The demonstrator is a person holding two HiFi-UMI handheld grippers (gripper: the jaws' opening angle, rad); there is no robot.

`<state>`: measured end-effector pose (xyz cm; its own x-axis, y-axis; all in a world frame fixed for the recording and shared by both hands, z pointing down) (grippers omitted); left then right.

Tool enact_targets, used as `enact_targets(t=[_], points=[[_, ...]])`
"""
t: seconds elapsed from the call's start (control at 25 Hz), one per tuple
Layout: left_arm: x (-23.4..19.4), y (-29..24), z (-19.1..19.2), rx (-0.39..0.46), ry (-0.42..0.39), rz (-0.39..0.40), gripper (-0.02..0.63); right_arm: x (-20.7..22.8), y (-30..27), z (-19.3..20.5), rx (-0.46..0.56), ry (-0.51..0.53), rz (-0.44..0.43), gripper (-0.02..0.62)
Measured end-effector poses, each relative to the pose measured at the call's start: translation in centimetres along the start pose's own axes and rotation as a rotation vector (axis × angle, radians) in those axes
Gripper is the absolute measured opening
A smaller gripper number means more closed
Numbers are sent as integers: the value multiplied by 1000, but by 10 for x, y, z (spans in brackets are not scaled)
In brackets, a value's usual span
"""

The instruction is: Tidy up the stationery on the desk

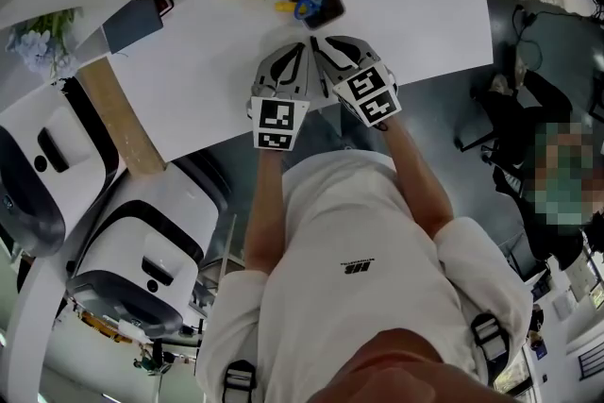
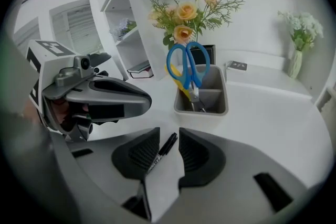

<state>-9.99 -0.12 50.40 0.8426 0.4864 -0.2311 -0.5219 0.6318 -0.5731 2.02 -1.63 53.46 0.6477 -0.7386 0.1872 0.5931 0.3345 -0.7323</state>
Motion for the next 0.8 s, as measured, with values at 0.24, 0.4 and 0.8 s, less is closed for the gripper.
enact_targets(t=[0.24,0.4,0.8], points=[[0,0,9,-16,9,2,0,-4,-16,7,-32,-29,-4,96],[-2,2,12,-20,11,-4,0,-4,-25,10,-62,-48,-1,89],[-5,7,17,-22,21,-17,0,1,-41,16,-113,-97,5,95]])
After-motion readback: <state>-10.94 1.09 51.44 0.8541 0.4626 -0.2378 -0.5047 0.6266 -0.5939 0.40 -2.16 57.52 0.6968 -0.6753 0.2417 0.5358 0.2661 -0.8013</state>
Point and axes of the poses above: the fingertips, and each gripper's own axes: y backward along the fingers, x to its right, z out of its underside, the point moved 8 cm from there along y, backward along the fingers, and after that the axes turned 3 degrees about y, right-handed, at the moved point
